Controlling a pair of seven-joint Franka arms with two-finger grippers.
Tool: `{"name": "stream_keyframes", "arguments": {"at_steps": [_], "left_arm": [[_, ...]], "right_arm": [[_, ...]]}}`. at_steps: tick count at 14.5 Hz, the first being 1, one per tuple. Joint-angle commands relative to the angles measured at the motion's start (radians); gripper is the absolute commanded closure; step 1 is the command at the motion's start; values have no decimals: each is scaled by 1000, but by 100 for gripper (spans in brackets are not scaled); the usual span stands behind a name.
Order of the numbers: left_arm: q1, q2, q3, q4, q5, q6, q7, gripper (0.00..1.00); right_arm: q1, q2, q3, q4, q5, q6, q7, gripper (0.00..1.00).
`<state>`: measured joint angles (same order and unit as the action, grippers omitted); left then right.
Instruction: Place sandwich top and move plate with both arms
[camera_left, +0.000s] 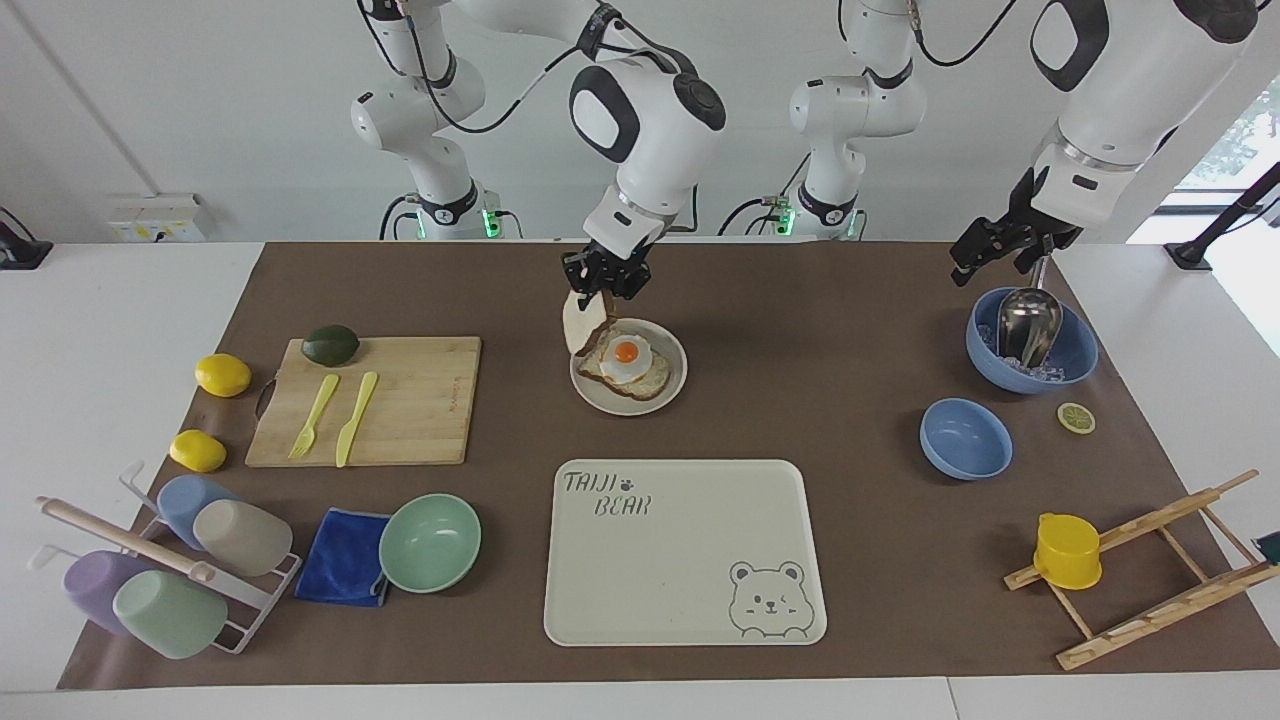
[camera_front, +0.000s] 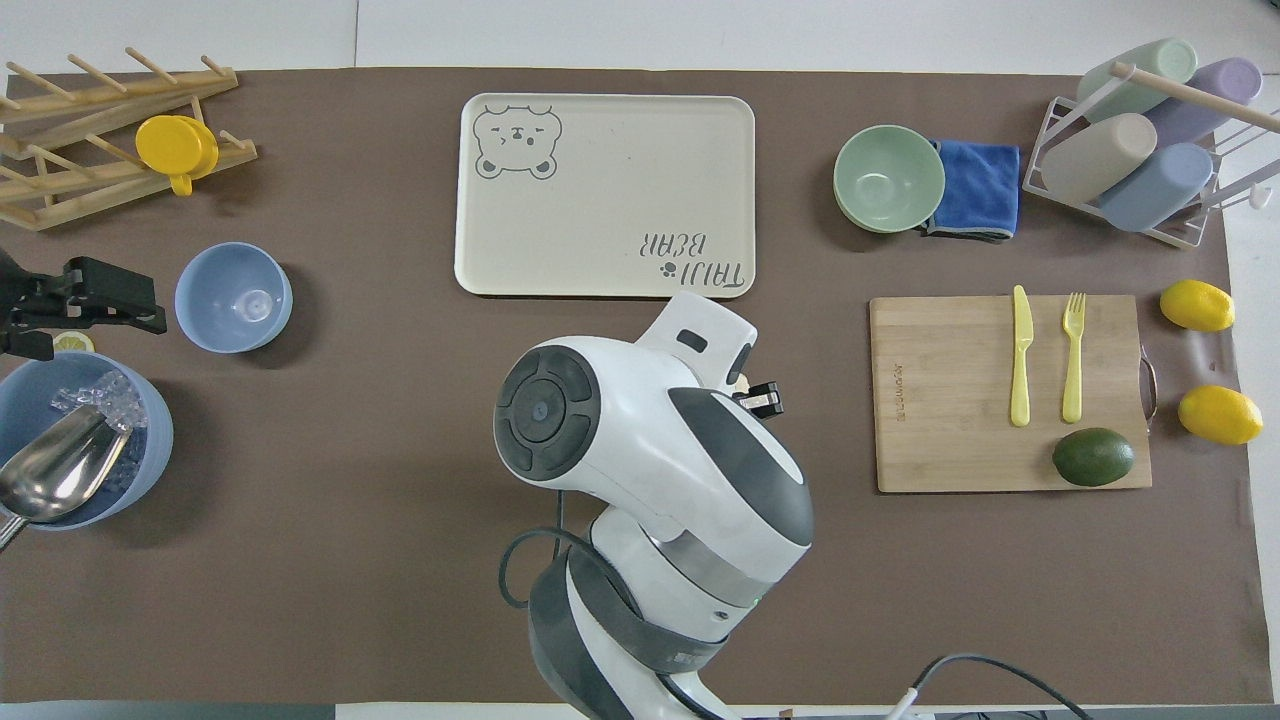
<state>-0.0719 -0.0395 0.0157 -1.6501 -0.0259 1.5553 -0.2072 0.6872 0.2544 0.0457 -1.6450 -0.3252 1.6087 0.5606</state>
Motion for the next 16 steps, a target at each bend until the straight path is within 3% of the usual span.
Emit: {"name": "stream_keyframes", "arguments": {"at_steps": [1, 4, 16], "left_arm": [[11, -17, -7, -16, -5, 2, 11, 0], [11, -17, -7, -16, -5, 3, 11, 0], [11, -16, -7, -16, -5, 8, 9, 0]], "right_arm": [[24, 63, 3, 4, -23, -3, 48, 100], [78, 135, 3, 4, -78, -10, 119, 100], [68, 140, 6, -45, -43, 96, 168, 99]]}}
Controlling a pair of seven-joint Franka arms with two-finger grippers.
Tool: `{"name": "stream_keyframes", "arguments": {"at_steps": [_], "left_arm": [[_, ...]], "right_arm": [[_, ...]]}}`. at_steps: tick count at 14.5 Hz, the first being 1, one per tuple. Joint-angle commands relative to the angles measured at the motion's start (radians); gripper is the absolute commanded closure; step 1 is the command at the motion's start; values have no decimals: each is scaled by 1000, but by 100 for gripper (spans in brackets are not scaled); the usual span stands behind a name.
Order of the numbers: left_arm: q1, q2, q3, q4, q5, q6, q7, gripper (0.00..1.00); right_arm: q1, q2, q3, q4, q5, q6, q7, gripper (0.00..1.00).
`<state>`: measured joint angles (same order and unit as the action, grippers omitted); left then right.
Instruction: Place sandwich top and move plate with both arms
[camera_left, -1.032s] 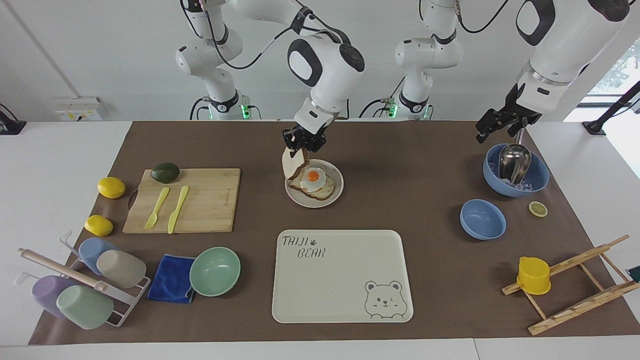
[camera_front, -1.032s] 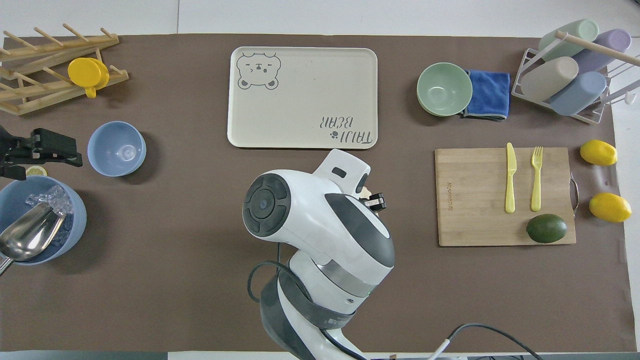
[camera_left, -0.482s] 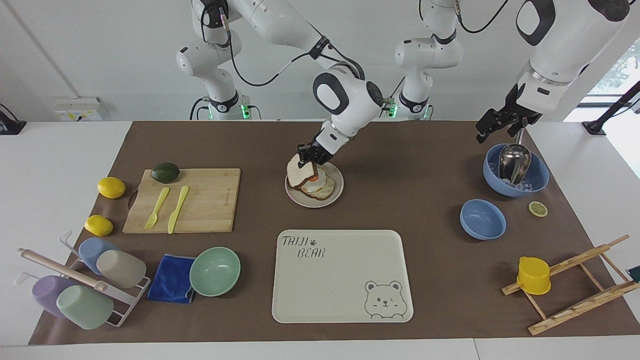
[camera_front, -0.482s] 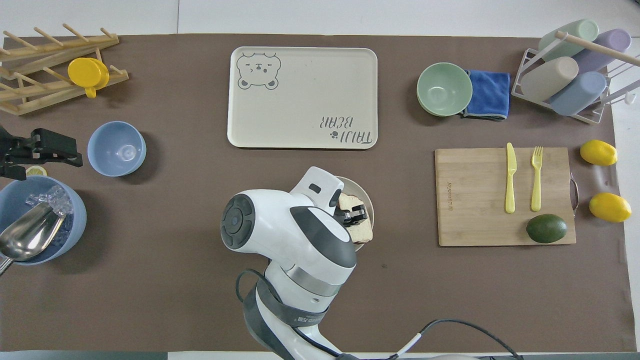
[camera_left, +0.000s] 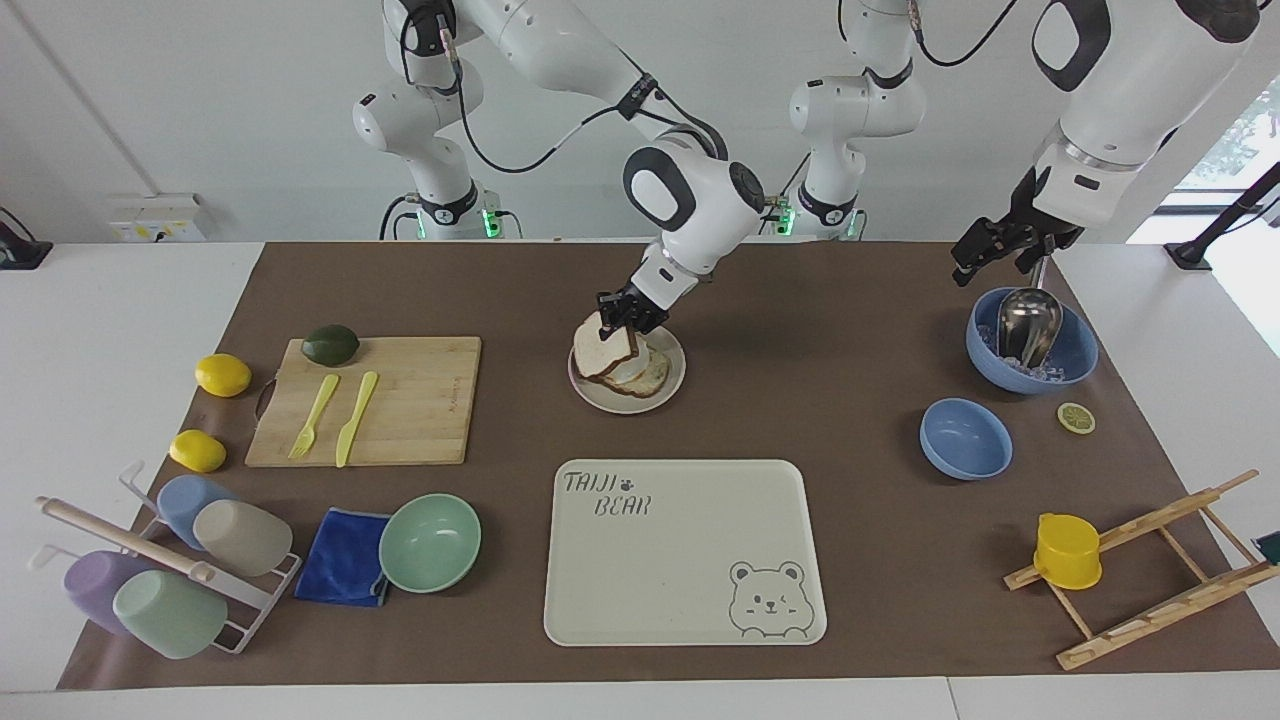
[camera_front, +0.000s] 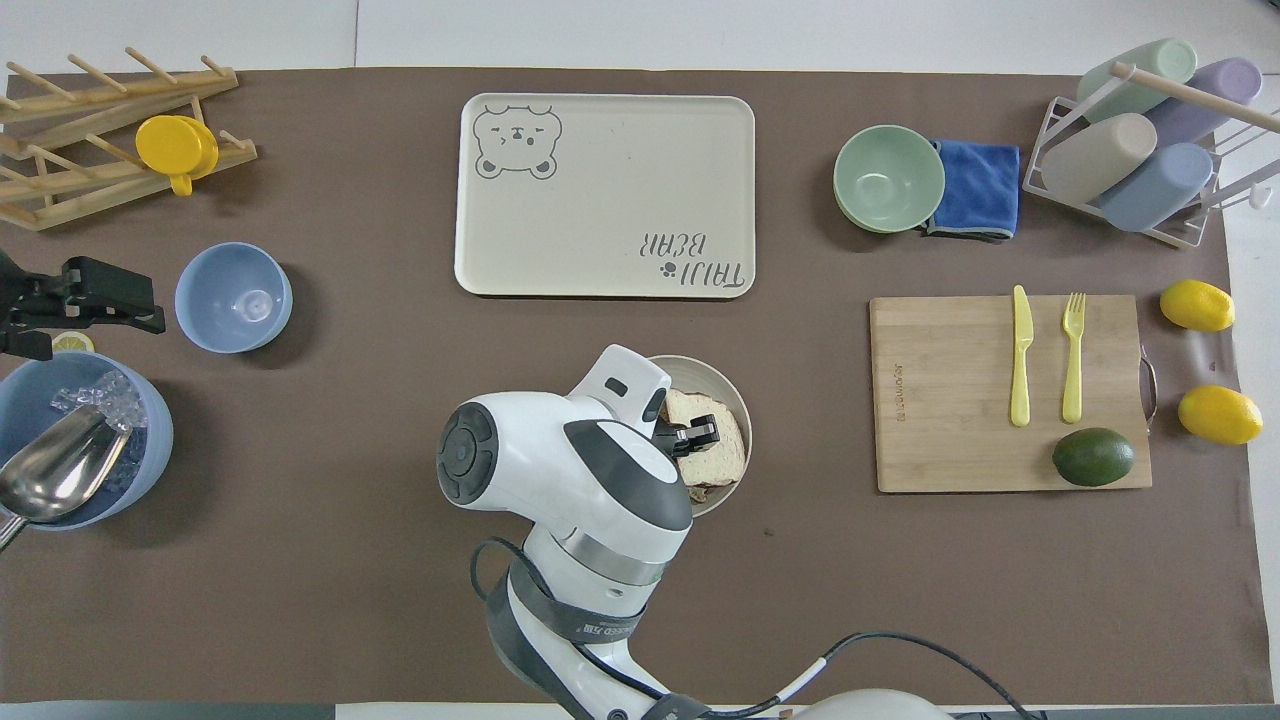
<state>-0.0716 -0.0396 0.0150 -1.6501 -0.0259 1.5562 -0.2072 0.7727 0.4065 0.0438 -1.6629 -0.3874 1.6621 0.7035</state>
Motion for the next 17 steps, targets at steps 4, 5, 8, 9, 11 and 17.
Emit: {"name": "stream_keyframes", "arguments": {"at_steps": [4, 5, 8, 9, 11, 17], "left_arm": [[10, -16, -6, -16, -5, 10, 11, 0], [10, -16, -6, -16, -5, 19, 12, 0], [10, -16, -6, -17, -5, 36, 11, 0], [10, -16, -6, -17, -5, 41, 9, 0], [10, -16, -6, -19, -5, 50, 9, 0], [10, -17, -6, -28, -6, 61, 11, 0]], "right_arm": [[-35, -9, 8, -29, 35, 111, 97, 86], [-38, -3, 8, -29, 67, 131, 105, 64], [-55, 0, 8, -38, 99, 192, 108, 24], [-55, 0, 8, -38, 125, 199, 114, 8], [-50, 0, 8, -32, 166, 226, 114, 0], [-136, -107, 8, 35, 346, 254, 77, 0]]}}
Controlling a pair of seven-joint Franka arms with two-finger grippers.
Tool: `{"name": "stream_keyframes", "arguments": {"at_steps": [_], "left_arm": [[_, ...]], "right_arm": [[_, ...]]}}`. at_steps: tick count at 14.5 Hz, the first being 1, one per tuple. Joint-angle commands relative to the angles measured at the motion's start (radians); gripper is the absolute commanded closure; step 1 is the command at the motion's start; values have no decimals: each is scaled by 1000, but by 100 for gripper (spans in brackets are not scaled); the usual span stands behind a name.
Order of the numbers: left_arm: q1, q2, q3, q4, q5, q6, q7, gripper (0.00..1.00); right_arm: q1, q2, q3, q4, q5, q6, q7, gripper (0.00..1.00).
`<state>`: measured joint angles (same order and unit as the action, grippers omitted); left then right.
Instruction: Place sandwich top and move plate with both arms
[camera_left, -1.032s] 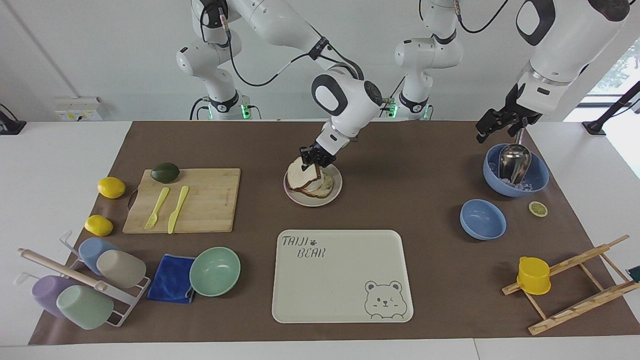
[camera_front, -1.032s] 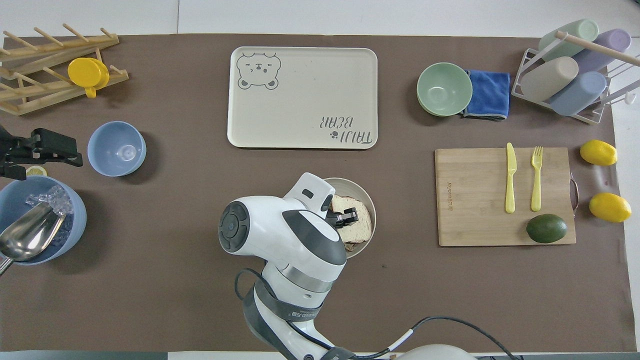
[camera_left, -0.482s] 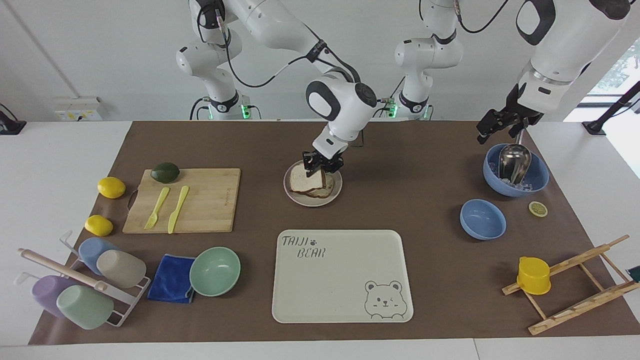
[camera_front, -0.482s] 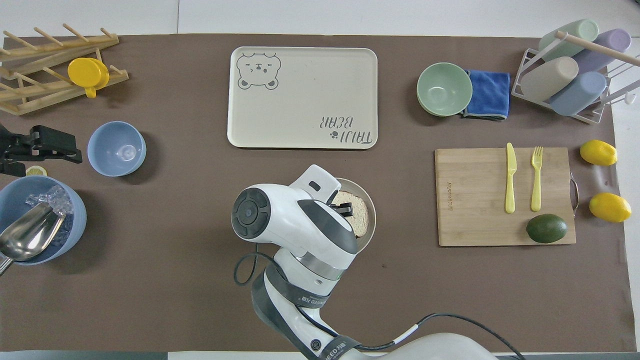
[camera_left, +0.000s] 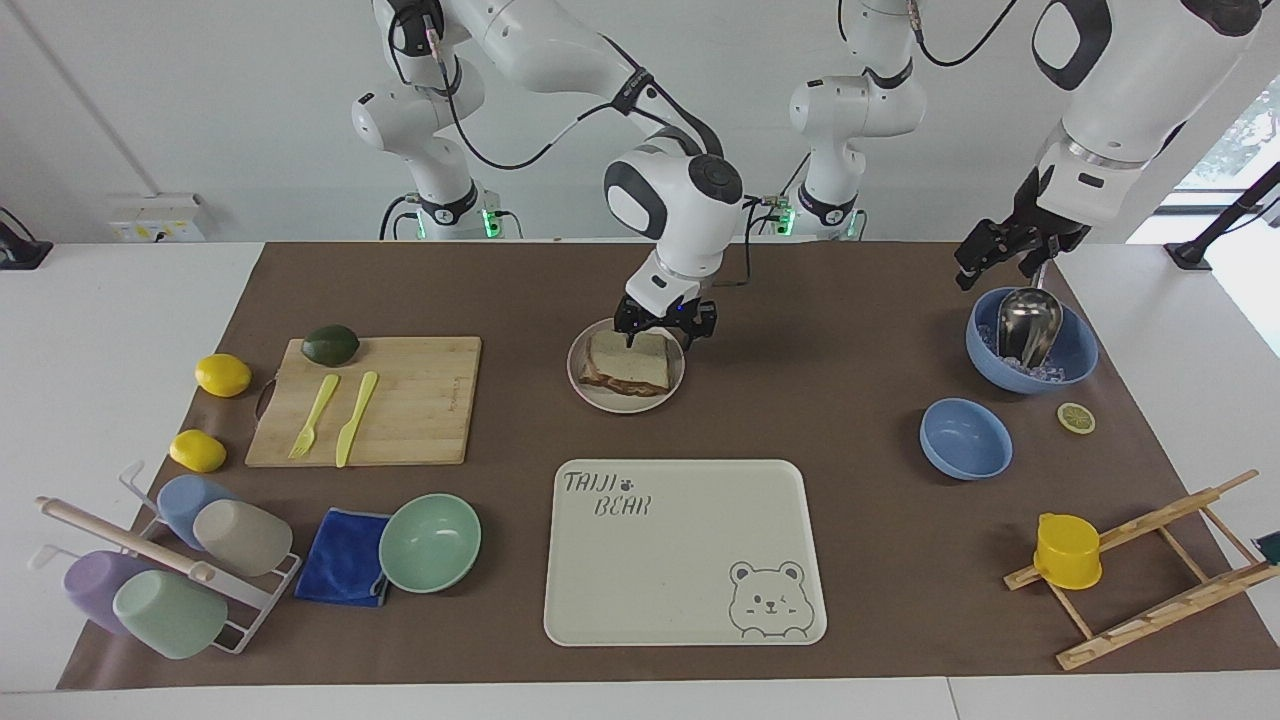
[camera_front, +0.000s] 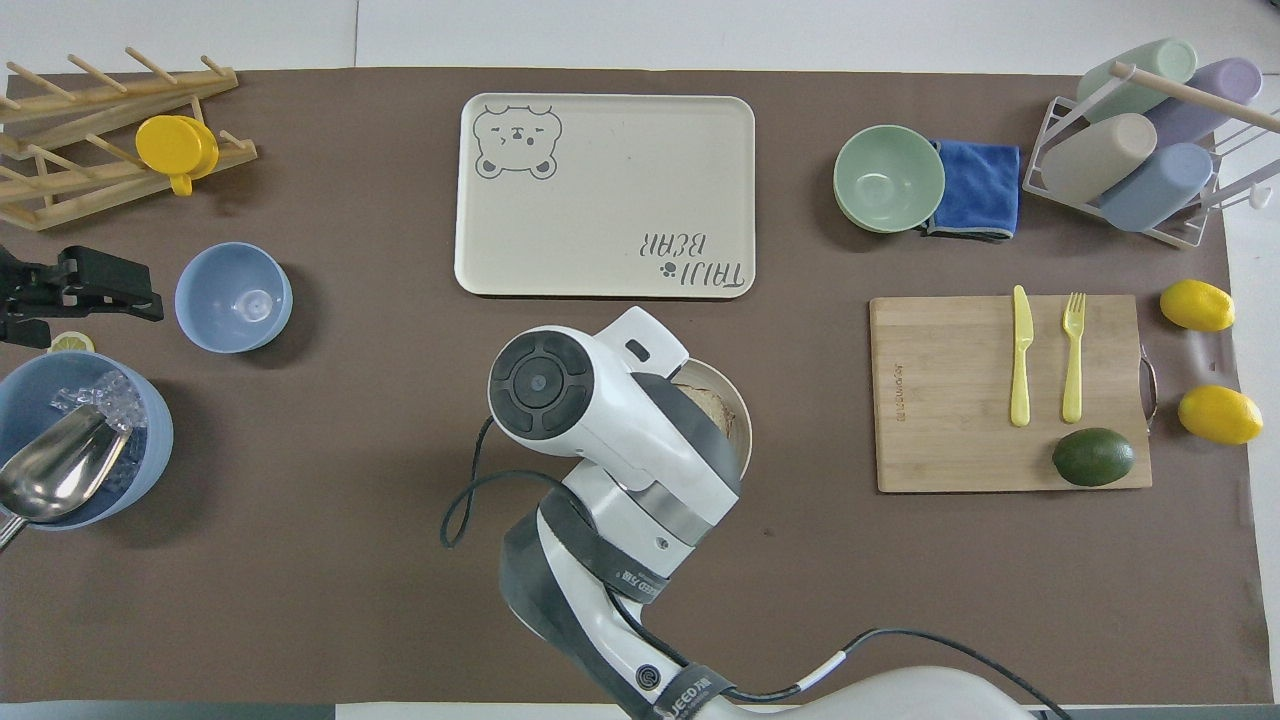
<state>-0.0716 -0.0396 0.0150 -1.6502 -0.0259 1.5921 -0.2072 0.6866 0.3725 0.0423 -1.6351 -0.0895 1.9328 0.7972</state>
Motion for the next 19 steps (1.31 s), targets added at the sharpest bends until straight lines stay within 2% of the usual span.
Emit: {"name": "stream_keyframes", "arguments": {"at_steps": [1, 6, 9, 11, 13, 16, 19], "left_arm": [[10, -19, -6, -34, -6, 37, 9, 0], [-11, -46, -16, -134, -31, 124, 11, 0], [-72, -42, -13, -203, -95, 201, 5, 0], [-106, -49, -16, -276, -141, 270, 3, 0], [-160, -39, -17, -316, -172, 324, -1, 0], [-270, -25, -17, -426, -184, 460, -60, 0], [-368, 20, -17, -514, -186, 589, -89, 0]], "right_arm": [[-86, -107, 10, 8, 48, -46, -56, 0], [-318, -262, 10, 9, 76, -253, -288, 0], [-427, -348, 5, 9, 80, -380, -392, 0], [-490, -366, 4, 33, 79, -460, -545, 0], [-532, -357, 1, 70, 62, -518, -618, 0], [-573, -362, -13, 41, 63, -517, -664, 0], [-639, -354, -13, 21, 76, -503, -711, 0]]}}
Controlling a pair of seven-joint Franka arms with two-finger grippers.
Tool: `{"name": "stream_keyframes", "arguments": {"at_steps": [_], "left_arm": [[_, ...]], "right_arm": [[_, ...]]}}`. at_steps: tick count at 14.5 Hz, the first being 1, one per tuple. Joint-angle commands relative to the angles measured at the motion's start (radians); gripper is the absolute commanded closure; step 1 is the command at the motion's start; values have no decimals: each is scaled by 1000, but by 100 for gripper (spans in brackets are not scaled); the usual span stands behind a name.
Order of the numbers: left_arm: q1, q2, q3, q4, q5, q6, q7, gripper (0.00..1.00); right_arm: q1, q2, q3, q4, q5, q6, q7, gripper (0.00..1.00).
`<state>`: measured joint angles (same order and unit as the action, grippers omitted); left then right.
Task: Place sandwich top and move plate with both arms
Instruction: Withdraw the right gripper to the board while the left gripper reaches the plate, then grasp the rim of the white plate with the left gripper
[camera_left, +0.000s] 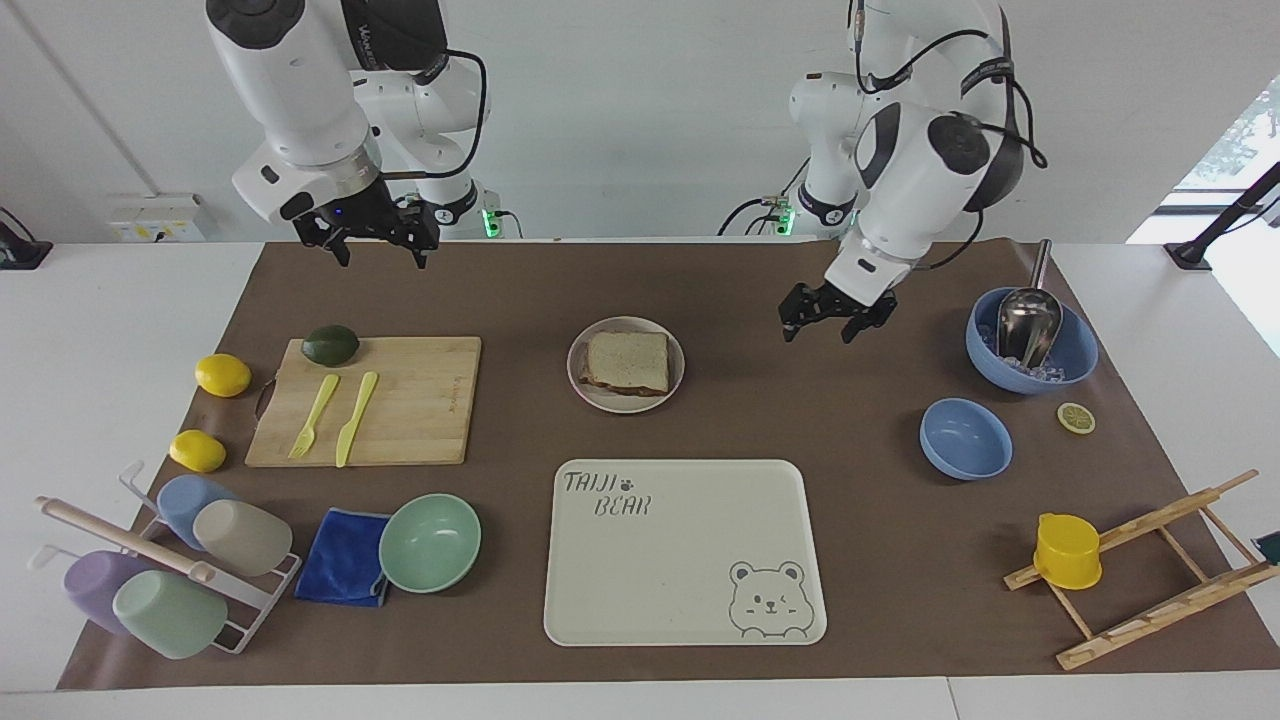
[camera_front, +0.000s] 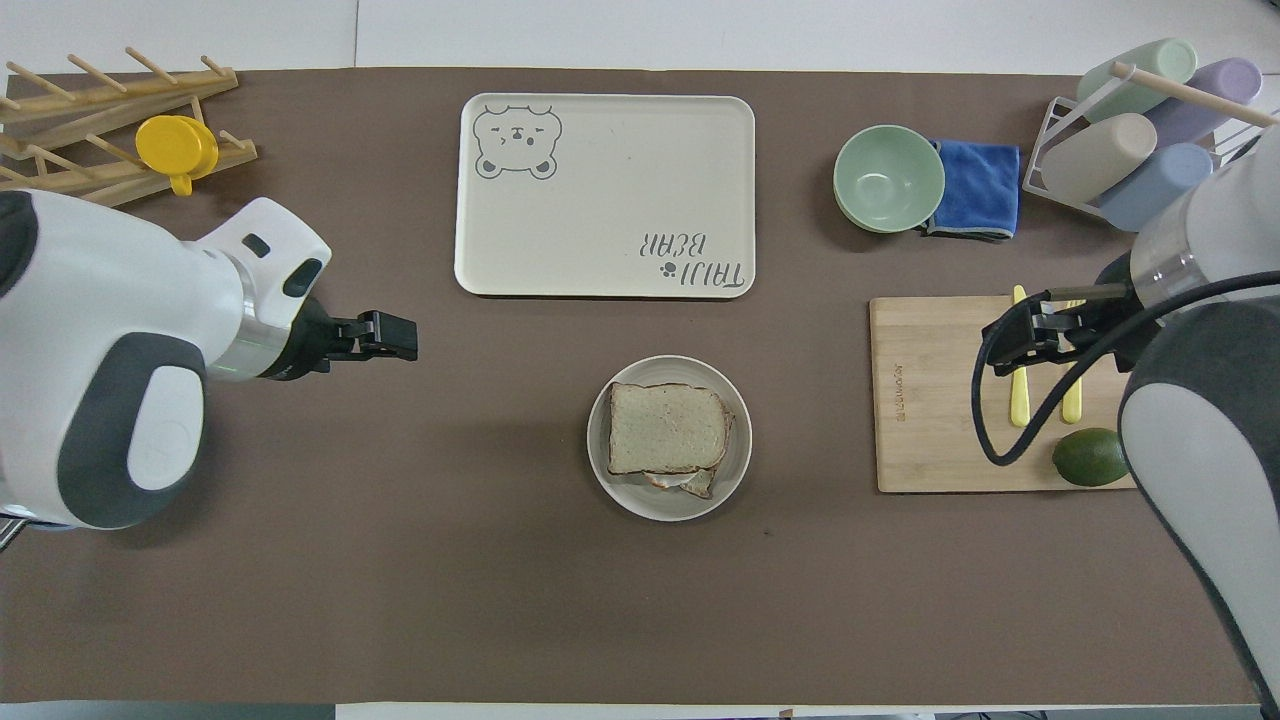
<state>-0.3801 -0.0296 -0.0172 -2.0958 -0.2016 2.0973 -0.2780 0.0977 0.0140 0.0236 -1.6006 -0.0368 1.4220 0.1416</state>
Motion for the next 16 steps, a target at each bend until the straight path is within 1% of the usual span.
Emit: {"name": "stream_keyframes", "arguments": {"at_steps": [1, 2, 4, 5, 6, 9, 10, 13, 14, 16], "left_arm": [[-90, 31, 16, -73, -10, 107, -18, 0], [-130, 45, 19, -91, -12, 143, -26, 0], [-170, 50, 16, -156, -12, 263, -53, 0], [-190, 53, 16, -183, -12, 300, -59, 0], [-203, 72, 16, -191, -12, 320, -59, 0], [-232, 132, 16, -188, -48, 375, -58, 0], [-238, 140, 16, -185, -52, 380, -56, 0], [-241, 149, 14, -173, -65, 383, -50, 0], [-258, 154, 14, -173, -70, 389, -50, 0], [-270, 183, 14, -174, -90, 435, -50, 1]], "right_arm": [[-62, 6, 2, -9, 23, 12, -71, 0], [-78, 11, -5, -6, 23, 12, -85, 0], [-89, 9, -36, -9, 18, 14, -161, 0], [-87, 11, -62, -6, 17, 21, -180, 0], [-79, 15, -80, 4, 15, 25, -182, 0], [-72, 26, -76, 11, 9, 43, -178, 0], [-72, 29, -77, 27, 12, 41, -178, 0], [-72, 29, -80, 24, 29, 32, -172, 0], [-72, 29, -82, 25, 29, 35, -174, 0], [-72, 32, -79, 33, 29, 20, -180, 0]]}}
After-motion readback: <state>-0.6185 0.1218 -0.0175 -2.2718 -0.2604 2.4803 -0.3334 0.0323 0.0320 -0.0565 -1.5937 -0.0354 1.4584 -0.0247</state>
